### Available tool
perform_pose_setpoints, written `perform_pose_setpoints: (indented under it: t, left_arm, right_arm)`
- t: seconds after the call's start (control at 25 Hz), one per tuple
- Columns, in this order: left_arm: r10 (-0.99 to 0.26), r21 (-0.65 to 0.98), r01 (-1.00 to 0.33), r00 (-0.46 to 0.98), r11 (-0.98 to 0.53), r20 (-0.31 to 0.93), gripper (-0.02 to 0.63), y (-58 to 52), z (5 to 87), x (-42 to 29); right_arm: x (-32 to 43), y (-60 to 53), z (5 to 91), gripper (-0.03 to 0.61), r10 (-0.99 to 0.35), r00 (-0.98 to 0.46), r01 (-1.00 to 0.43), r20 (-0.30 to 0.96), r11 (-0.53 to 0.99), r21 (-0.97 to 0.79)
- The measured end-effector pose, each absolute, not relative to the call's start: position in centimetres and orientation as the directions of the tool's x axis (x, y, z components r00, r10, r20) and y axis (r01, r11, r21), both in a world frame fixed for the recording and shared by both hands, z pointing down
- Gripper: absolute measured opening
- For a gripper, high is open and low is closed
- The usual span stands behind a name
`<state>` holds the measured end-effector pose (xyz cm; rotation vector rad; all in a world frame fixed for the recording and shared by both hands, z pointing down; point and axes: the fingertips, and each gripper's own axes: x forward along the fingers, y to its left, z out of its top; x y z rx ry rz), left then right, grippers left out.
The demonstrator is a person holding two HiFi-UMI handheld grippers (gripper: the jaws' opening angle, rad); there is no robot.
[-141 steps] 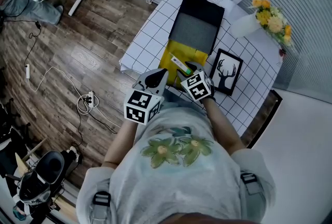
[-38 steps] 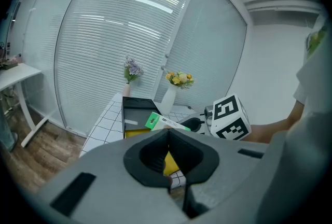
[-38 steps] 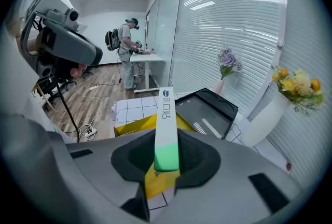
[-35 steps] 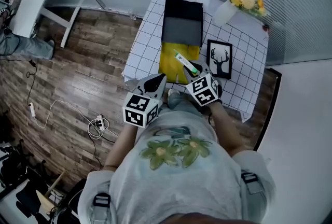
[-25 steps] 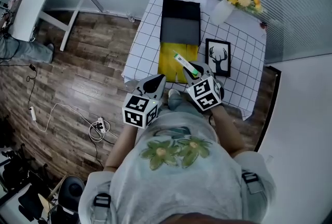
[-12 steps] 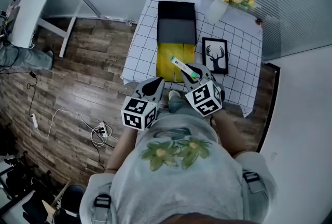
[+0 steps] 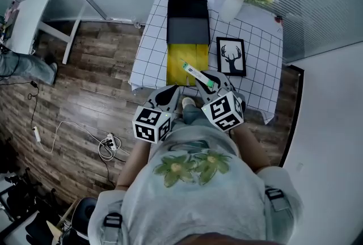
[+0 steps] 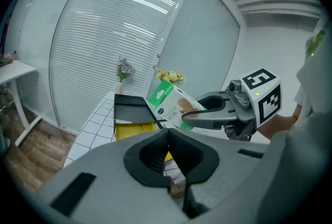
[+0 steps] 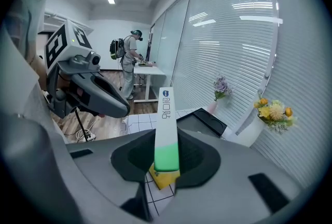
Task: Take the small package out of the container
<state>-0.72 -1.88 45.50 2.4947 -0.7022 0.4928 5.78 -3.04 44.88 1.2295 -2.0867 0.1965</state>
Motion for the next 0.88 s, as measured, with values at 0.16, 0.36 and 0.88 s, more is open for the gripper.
perform_pose_setpoints:
  t: [0.16,0.36,0.88]
  left_arm:
    - [-0.388,0.366,-0.566,0.801,-0.739,0.455,0.006,-1.0,45.7,-0.5]
    - [-0.408,0.383,-0.584,0.794,-0.715,0.450,0.006,0.1,46.1,-0.6]
    - [-0.441,0.386,-0.622,0.769,-0.681,0.462,0.007,2.2,46.3,-1.2]
  right_arm:
    - [5.9,-2.1,44.6,0.086,-0.715,-0.314,-0.815,0.625,0.540,0.209]
    - [6.0,-1.1,44.5,0.086,-0.710,-0.325,-0.812,0.624,0.548,0.201]
    - [6.2,0.7,44.2,0.086,-0.703,-0.350,-0.799,0.619,0.569,0.195]
